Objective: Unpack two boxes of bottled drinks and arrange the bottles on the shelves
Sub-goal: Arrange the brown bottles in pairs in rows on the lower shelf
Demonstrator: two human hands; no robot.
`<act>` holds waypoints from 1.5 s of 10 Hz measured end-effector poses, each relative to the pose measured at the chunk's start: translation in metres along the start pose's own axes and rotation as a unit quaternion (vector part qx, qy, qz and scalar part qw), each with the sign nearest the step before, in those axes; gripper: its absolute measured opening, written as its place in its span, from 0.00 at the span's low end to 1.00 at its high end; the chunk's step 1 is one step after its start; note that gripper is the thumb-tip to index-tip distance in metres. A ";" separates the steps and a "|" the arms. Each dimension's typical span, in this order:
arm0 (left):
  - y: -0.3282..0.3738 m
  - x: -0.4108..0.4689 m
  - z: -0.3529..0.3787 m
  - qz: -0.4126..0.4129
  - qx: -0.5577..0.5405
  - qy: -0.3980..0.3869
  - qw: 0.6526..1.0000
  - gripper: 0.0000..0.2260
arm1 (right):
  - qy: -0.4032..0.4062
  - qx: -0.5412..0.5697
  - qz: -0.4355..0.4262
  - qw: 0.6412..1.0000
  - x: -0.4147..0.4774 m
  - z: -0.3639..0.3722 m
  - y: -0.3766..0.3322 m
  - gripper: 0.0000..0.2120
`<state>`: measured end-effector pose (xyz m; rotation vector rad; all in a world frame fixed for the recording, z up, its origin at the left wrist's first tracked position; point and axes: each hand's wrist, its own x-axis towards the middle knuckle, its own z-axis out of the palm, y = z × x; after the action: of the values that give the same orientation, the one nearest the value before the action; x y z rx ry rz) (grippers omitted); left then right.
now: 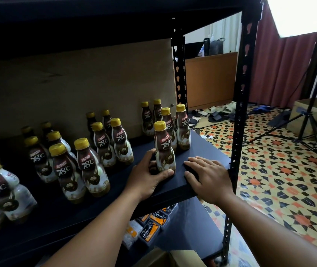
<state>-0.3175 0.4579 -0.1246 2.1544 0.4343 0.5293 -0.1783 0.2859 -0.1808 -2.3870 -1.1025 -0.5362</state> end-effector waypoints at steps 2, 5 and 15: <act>0.000 0.001 0.000 0.005 -0.001 -0.003 1.000 0.29 | -0.005 -0.004 0.001 1.000 0.000 0.000 0.000 0.29; -0.001 0.000 -0.001 0.000 0.005 0.002 1.000 0.29 | -0.006 0.000 0.003 1.000 0.000 -0.001 0.000 0.28; 0.107 0.106 -0.101 0.037 0.109 -0.034 0.993 0.14 | 0.043 0.215 0.075 0.973 0.144 -0.093 -0.014 0.21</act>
<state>-0.2666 0.5135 0.0399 2.3987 0.3911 0.4656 -0.1169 0.3297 -0.0262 -2.0273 -0.8867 -0.3072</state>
